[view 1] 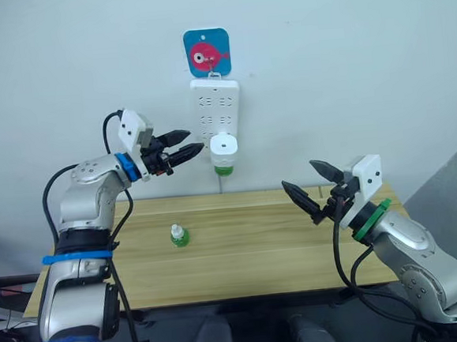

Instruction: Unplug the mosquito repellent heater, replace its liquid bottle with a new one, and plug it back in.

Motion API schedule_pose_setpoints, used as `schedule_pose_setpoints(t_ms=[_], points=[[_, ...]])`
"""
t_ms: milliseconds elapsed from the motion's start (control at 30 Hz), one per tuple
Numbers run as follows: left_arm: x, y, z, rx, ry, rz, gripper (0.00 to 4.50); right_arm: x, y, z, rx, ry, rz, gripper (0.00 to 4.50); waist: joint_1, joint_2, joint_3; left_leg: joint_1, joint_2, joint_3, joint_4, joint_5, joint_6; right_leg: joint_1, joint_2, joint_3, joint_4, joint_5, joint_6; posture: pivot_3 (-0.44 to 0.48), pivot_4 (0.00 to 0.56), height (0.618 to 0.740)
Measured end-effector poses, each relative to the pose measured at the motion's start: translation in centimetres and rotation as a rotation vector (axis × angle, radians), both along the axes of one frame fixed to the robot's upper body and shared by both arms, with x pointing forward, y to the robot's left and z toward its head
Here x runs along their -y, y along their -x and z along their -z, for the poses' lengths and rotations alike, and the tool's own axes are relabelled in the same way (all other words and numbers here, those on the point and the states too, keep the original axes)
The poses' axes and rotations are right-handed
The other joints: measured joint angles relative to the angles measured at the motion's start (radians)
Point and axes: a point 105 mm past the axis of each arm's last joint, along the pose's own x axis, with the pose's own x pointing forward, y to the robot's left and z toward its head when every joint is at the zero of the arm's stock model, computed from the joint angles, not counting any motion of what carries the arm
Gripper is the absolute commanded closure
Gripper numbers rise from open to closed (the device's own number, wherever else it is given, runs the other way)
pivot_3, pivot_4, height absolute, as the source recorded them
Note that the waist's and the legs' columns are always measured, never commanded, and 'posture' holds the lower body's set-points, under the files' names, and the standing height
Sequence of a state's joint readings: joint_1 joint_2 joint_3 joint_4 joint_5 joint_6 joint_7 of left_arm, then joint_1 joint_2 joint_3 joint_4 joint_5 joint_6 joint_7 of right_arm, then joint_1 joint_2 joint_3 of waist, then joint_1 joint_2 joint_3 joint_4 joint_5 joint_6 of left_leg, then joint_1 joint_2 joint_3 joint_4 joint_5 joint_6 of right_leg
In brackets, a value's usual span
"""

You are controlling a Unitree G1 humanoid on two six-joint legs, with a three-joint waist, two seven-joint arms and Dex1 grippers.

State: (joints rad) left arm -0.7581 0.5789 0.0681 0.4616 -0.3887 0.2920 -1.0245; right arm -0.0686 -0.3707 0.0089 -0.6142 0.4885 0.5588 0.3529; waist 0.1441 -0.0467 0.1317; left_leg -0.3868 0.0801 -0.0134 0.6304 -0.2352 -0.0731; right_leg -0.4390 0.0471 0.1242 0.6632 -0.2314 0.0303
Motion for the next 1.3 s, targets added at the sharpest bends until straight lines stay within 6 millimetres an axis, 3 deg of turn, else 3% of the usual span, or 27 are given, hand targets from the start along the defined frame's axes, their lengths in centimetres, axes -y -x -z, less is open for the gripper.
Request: schedule_pose_setpoints(t_ms=[233,567,767,1000,1300], points=[[0.0,-1.5,0.1,0.009,-0.009,-0.022,1.74,-0.3,0.0,0.4,-0.015,0.009,0.013,0.00,-0.017,0.001,0.004,-0.002,0.000,-0.004,0.000,0.000,0.000,-0.001,0.000,-0.003,0.001,-0.001,0.000,0.262,0.158,0.740],[-0.8,-2.2,0.3,0.017,-0.014,-0.043,1.74,-0.3,0.6,0.9,-0.026,0.017,0.023,0.00,-0.039,0.003,0.010,-0.005,0.000,-0.006,0.000,0.000,0.000,-0.001,0.000,-0.005,0.000,-0.001,0.000,0.241,0.160,0.740],[-0.7,-2.9,-0.5,0.031,-0.034,-0.028,1.74,-0.4,0.7,1.0,-0.028,0.011,0.025,0.00,-0.042,0.004,0.013,-0.005,0.000,-0.007,0.000,0.000,0.000,-0.001,0.000,-0.005,0.000,-0.001,0.000,0.241,0.163,0.740],[0.6,-3.4,-0.5,0.012,-0.064,0.039,1.74,-0.4,0.7,1.1,-0.029,0.013,0.027,0.00,-0.036,0.005,0.016,-0.009,-0.002,-0.012,0.002,0.002,0.003,-0.001,0.000,-0.007,0.000,-0.001,0.000,0.235,0.173,0.740],[4.3,-1.7,-1.0,-0.051,-0.054,0.291,1.74,-0.7,0.0,0.2,-0.033,0.004,0.036,0.00,-0.051,0.006,0.037,-0.012,-0.002,-0.014,0.001,0.002,0.003,-0.003,0.001,-0.007,0.000,-0.002,0.000,0.219,0.200,0.740]])
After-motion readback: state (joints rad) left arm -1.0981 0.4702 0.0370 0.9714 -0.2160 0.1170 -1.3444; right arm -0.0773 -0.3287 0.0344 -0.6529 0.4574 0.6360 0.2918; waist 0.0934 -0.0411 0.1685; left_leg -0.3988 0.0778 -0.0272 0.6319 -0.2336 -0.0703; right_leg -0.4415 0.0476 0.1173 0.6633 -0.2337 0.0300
